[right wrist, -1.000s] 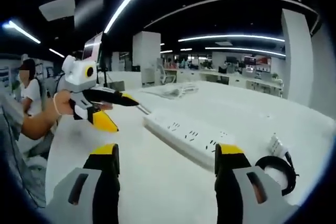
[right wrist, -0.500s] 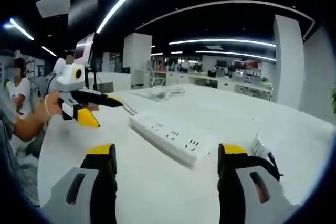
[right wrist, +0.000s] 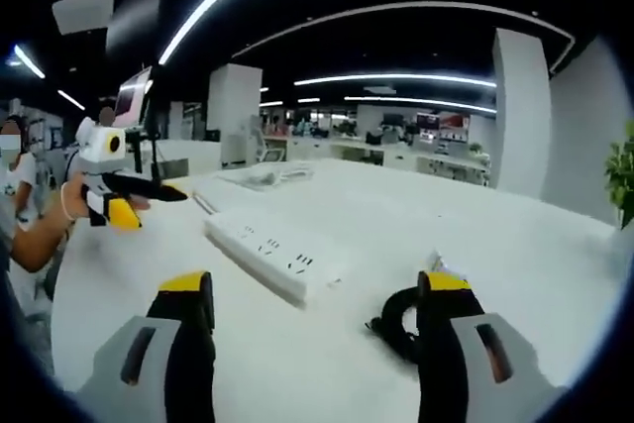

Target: Straighten the power strip on the desk, plug the charger into it

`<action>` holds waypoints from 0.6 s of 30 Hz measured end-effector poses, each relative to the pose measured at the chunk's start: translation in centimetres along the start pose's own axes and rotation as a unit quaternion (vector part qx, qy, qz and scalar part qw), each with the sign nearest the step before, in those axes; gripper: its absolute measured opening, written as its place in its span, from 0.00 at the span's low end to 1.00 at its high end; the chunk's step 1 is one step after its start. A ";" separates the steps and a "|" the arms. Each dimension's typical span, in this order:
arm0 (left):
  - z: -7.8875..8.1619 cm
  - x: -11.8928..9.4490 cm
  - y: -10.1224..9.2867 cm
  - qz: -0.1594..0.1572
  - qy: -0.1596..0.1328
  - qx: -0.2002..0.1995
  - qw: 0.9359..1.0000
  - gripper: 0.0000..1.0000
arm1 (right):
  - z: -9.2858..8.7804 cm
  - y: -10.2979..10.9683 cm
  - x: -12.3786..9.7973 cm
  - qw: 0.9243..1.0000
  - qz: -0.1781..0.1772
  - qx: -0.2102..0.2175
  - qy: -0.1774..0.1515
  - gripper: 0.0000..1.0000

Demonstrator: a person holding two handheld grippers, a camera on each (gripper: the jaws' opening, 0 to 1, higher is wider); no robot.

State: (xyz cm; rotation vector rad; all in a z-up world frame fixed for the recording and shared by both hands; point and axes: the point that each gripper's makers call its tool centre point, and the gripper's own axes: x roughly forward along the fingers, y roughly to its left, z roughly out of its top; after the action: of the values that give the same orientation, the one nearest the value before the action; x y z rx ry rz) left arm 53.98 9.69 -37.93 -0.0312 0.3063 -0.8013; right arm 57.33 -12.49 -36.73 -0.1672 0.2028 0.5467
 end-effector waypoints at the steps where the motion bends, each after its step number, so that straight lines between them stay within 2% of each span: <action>1: -0.1 0.0 0.0 -0.001 0.001 0.000 1.000 0.79 | -0.1 -0.2 0.0 1.000 -0.002 0.001 0.002 0.85; 9: -0.5 0.1 0.0 -0.007 0.005 -0.012 1.000 0.79 | -1.6 -2.3 0.4 1.000 -0.013 0.017 0.020 0.83; 16: -0.8 0.4 0.3 -0.014 0.008 -0.021 1.000 0.78 | -2.3 -3.4 0.6 0.999 -0.017 0.026 0.037 0.82; 18: -0.8 0.5 0.3 -0.014 0.008 -0.023 1.000 0.78 | -2.7 -3.6 0.7 0.998 -0.017 0.021 0.050 0.82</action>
State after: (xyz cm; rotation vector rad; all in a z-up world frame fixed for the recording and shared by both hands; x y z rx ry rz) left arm 54.26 9.59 -38.90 -0.0713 0.3400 -0.8223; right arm 59.40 -15.72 -39.12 -0.1565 0.3084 0.5007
